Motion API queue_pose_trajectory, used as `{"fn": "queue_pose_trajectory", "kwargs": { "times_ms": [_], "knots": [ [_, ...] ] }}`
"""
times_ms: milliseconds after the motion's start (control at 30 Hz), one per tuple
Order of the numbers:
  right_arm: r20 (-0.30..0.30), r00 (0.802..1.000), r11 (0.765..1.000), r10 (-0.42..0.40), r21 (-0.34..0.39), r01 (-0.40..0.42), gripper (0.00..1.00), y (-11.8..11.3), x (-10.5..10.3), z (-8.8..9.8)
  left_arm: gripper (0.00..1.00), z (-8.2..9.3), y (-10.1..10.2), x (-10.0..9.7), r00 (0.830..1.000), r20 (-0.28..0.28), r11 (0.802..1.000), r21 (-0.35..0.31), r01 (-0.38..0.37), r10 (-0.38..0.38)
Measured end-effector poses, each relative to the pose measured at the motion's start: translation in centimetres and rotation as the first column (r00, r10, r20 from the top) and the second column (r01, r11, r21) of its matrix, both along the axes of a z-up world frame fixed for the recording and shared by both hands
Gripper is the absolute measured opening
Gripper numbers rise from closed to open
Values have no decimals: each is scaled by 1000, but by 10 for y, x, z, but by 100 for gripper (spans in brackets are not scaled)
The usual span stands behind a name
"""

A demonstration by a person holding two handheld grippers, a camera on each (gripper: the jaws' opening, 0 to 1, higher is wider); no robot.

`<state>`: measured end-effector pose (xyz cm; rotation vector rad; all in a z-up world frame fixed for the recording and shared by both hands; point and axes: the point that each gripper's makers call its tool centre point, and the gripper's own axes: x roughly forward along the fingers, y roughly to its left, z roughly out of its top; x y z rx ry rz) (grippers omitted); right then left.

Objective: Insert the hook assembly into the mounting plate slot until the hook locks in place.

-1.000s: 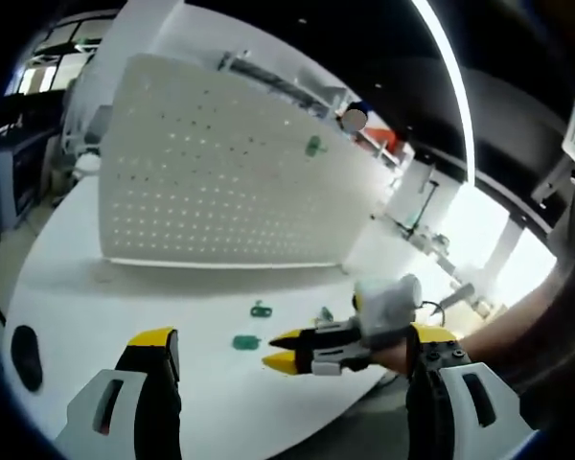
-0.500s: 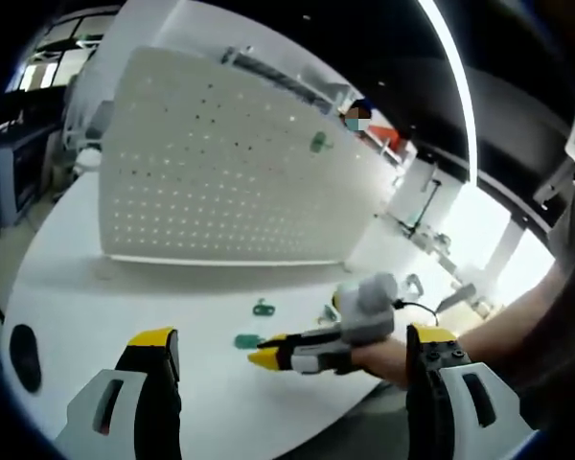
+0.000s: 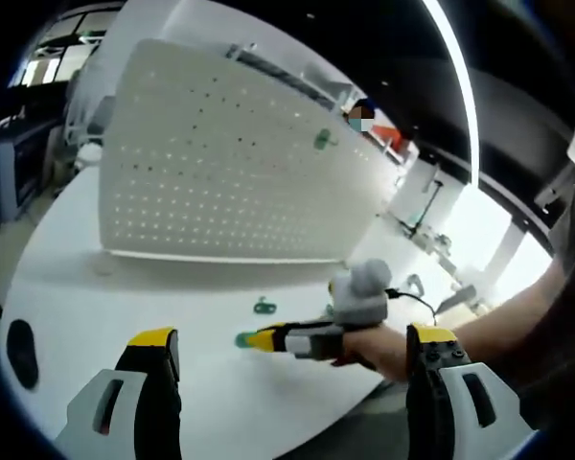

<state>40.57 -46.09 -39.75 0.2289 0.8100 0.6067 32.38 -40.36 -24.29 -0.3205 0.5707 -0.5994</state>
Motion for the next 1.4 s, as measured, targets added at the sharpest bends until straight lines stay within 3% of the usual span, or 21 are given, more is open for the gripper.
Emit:
{"fn": "queue_pose_trajectory", "kwargs": {
  "times_ms": [200, 367, 533, 633, 933, 1133, 1400],
  "knots": [
    [8, 1000, 998, 27, -57, -27, 16, -2, -4, -4, 100, 1, 0, 1, 1000, 3, 1000, -1, 0, 0],
    [-11, 1000, 999, -3, -43, 3, 17, -15, -11, -4, 100, -4, -1, 0, 1000, -5, 1000, -6, 4, -4],
    [-90, 996, 1000, -14, -14, 13, 17, -12, -26, -17, 100, -2, -8, 0, 1000, -4, 1000, -10, 19, -19],
    [-117, 992, 999, -42, 28, 45, 17, -8, -23, -15, 100, -1, -8, 0, 1000, 2, 1000, -11, 23, -23],
    [-120, 991, 997, -60, 49, 66, 17, 0, -6, -8, 100, -3, -1, -1, 1000, -6, 1000, -7, 8, -8],
    [-165, 980, 990, -109, 66, 121, 16, -3, -3, -12, 100, -2, -3, 0, 1000, -4, 1000, -9, 11, -11],
    [-179, 974, 987, -140, 48, 150, 7, -11, 0, -14, 100, -4, -2, 1, 1000, -8, 1000, -9, 11, -11]
  ]
}}
